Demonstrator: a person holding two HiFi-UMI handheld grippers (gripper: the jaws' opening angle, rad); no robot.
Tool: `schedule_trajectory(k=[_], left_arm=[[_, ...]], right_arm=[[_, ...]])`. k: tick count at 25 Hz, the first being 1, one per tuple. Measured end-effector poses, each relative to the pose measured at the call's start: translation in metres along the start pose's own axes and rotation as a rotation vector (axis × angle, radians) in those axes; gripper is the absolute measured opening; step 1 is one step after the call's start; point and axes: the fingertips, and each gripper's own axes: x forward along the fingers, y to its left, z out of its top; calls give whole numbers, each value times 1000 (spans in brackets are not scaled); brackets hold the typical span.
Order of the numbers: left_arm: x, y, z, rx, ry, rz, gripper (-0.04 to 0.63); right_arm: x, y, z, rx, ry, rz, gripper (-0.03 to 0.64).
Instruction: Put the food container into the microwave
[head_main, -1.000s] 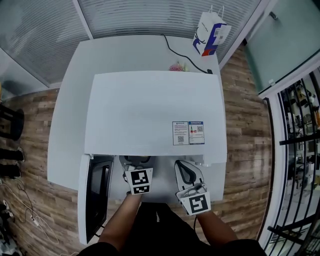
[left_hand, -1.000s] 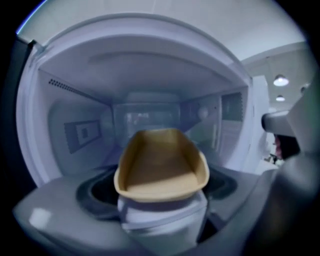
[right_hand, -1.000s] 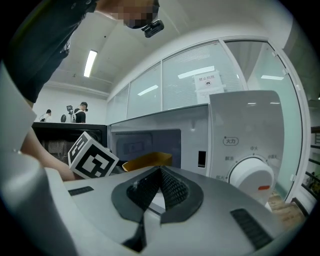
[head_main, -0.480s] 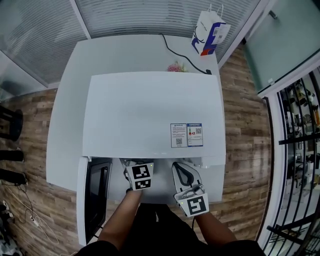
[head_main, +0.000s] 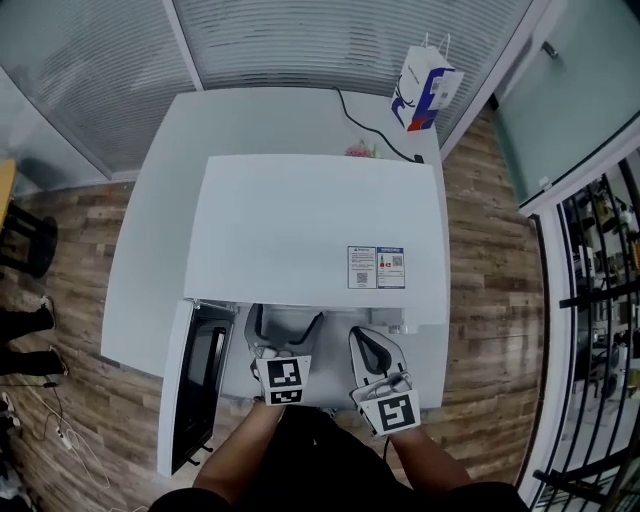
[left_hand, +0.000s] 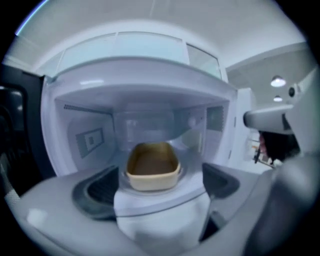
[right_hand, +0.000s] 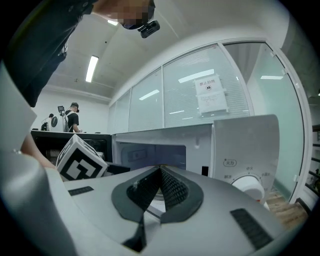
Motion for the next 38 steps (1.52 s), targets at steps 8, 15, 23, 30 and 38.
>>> schedule_trajectory(k=[8,15,23,30,38], left_arm=[[-70,-21,12,7,-19,-45,285],[-106,-25,32,-9,-72,-79,6],[-129,-18,73,-22,-162,-65,6],[-135,-14,88,-10,-198,-46,6],[-137,-13,96,-2,-212,-38,6]], right_arm=[[-22,13,31,-26,-61,13,-2],[-31,29,64,-48,-117,27,-2],[-45,32,94,-72,-181,24,-2],[-54,24,113,-69,-221,-13,-2],[-60,25,122,-70,-243,-23,-2]])
